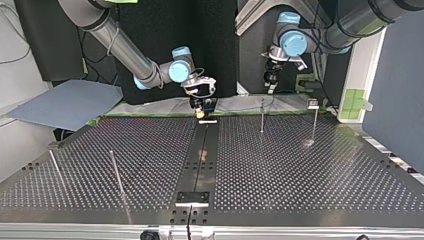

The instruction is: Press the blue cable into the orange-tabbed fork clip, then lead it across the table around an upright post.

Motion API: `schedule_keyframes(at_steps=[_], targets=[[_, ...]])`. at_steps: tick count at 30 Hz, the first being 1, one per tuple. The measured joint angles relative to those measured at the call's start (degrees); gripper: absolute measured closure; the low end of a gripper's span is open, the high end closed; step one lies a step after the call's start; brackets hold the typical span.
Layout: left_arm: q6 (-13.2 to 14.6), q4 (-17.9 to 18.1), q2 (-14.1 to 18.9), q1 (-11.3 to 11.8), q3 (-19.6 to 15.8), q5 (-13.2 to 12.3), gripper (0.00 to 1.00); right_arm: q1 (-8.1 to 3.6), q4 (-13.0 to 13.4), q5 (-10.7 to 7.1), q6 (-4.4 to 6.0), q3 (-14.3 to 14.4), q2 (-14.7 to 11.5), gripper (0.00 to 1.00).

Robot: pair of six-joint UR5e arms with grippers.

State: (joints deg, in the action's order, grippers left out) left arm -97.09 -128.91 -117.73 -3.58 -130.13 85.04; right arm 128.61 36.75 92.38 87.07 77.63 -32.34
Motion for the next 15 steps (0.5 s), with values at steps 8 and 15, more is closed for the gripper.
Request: schedule_keyframes(at_steps=[8,15], targets=[[-2.7,2.1,3.7,-1.4,0.0,-1.3,0.00,-0.07,0.1,-0.21,0.11,0.0,0.1,1.00],[-4.3,3.7,6.0,-1.8,0.0,1.0,0.00,-0.08,0.1,-0.26,0.19,0.0,0.2,1.00]])
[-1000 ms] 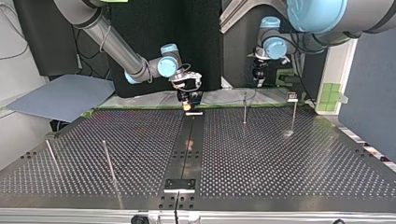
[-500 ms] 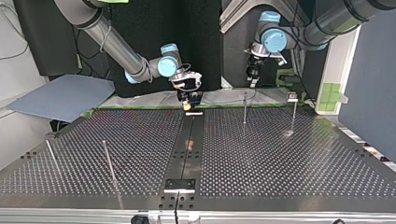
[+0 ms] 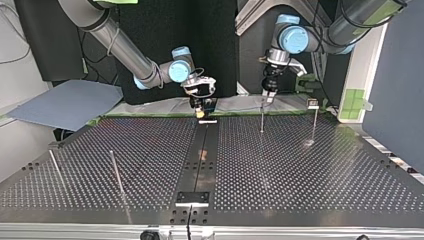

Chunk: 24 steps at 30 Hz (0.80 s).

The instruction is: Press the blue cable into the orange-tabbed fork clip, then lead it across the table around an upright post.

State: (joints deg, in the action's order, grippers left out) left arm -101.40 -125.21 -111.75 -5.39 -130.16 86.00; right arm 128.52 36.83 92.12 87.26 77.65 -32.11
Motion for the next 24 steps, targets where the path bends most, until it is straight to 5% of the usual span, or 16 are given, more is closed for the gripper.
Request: schedule_keyframes(at_steps=[24], targets=[[-1.2,8.9,-10.0,-0.1,0.1,2.7,0.00,-0.04,0.0,-0.11,0.12,0.0,0.3,1.00]])
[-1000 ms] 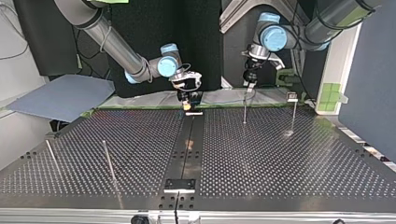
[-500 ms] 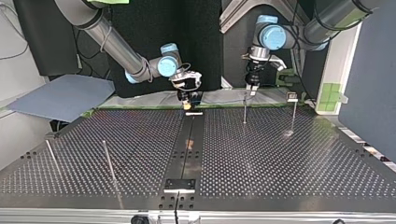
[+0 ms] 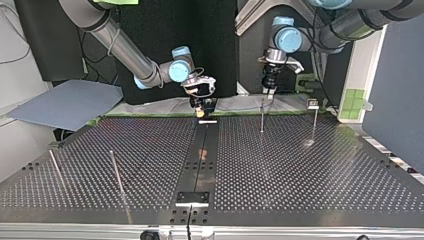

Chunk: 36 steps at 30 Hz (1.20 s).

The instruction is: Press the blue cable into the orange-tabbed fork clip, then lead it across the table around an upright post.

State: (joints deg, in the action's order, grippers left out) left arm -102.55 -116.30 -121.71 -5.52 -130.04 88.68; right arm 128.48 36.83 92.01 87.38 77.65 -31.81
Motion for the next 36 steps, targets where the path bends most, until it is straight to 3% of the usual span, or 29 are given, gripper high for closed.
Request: schedule_keyframes(at_steps=[6,21,36], targets=[[-0.6,0.1,-1.7,-0.1,0.0,-0.3,0.00,-0.01,0.0,-0.03,0.00,0.0,0.1,1.00],[-2.9,1.0,-2.2,-0.2,1.2,-1.3,0.00,-0.01,0.1,0.02,0.00,0.0,0.3,1.00],[-1.7,1.0,-8.7,0.3,4.0,-0.5,0.00,-0.03,0.1,-0.15,0.05,-0.1,0.3,1.00]])
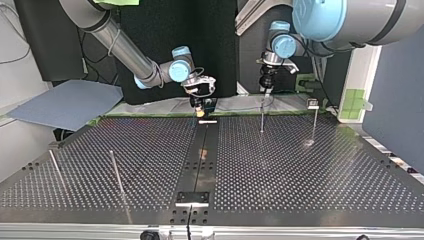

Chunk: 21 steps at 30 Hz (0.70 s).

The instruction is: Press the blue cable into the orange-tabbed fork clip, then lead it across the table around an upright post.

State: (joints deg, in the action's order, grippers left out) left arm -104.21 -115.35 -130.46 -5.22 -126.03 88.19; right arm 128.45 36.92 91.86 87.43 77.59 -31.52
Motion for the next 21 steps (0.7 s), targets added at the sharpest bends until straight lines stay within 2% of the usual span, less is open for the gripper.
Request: schedule_keyframes(at_steps=[21], targets=[[2.3,1.8,-0.3,0.2,0.0,0.4,0.00,-0.16,0.1,-0.11,-0.02,-0.2,0.1,1.00]])
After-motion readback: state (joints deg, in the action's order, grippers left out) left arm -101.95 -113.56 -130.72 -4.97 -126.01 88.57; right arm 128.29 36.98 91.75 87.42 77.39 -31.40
